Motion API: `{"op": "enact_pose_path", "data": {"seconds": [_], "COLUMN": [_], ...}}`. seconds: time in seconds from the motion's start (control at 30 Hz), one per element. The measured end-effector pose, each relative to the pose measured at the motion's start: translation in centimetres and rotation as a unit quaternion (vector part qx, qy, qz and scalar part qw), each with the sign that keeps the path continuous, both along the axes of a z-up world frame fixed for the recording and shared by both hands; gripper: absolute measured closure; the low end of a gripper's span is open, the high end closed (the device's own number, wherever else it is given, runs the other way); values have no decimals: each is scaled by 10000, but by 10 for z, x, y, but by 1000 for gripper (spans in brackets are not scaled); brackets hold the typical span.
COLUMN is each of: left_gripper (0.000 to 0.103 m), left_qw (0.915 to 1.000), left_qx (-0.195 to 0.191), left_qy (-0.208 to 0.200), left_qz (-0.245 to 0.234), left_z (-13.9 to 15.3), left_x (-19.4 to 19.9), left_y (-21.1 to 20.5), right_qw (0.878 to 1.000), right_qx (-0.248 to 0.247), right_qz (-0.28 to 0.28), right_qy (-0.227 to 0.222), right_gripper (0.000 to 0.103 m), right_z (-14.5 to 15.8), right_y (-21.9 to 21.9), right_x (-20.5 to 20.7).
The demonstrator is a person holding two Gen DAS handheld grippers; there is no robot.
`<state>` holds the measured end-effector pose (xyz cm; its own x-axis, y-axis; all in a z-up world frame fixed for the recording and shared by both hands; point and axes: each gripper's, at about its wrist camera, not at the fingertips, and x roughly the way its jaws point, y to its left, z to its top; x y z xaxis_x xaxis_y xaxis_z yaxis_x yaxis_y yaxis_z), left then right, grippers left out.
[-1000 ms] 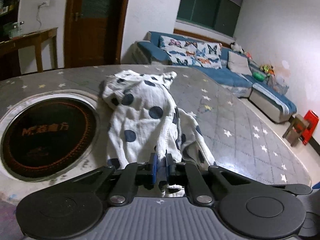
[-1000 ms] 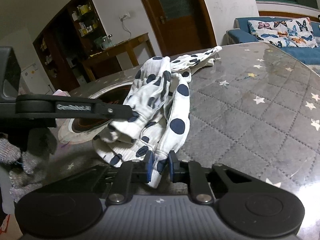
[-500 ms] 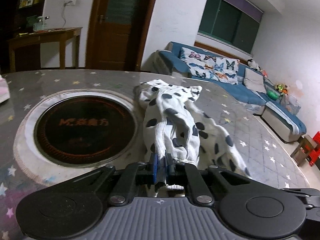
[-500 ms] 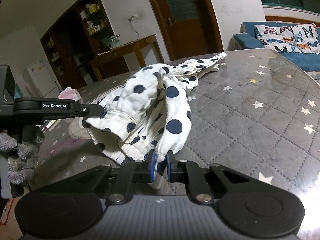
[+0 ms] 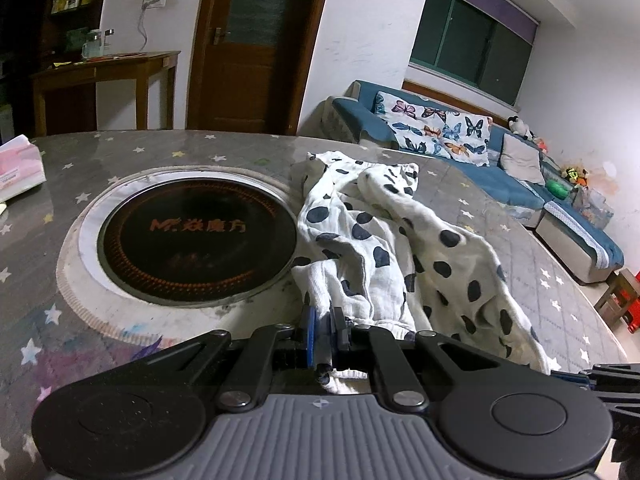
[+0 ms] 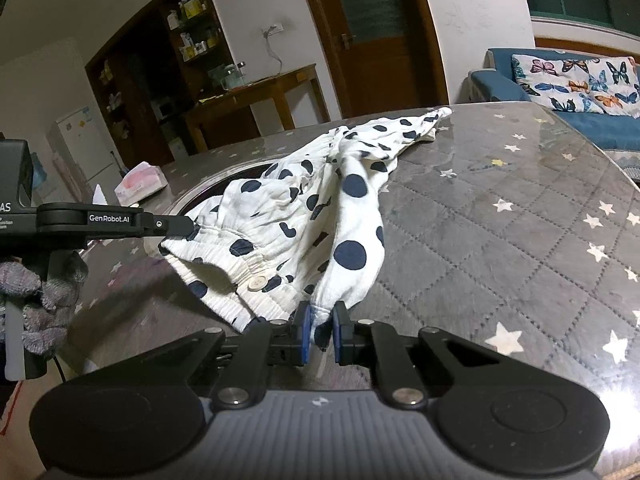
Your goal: Fold clothes
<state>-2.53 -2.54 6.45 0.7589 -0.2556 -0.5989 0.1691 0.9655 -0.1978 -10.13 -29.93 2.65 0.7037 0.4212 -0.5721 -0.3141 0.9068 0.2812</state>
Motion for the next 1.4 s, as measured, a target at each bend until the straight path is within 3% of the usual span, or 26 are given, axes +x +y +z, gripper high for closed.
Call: {"op": "enact_pose_path", "data": {"seconds": [0.43, 0.77, 1.03, 1.23, 1.4], "left_gripper": [95, 95, 91, 88, 74], "left_qw": [9997, 9977, 9972, 9976, 9989], "left_qx": [-65, -216, -228, -63, -11], "left_qy": [224, 635, 705, 654, 436], "left_qz": [26, 50, -93, -203, -178], "left_z": [-11, -31, -25, -18, -7], "left_x": [-33, -62, -67, -70, -63], "left_y": [19, 36, 44, 47, 46], "right_qw": [9995, 9969, 9955, 9976, 9984], "right_qx": [-141, -271, -287, -421, -512], "right_qz": [259, 607, 697, 407, 145], "right_qy": [77, 417, 573, 381, 197], "right_gripper": [93, 93, 86, 85, 83], "right_z": [7, -1, 6, 26, 36], "right_y": [-7, -7, -19, -39, -48], "right_x": [-22, -45, -47, -20, 31]}}
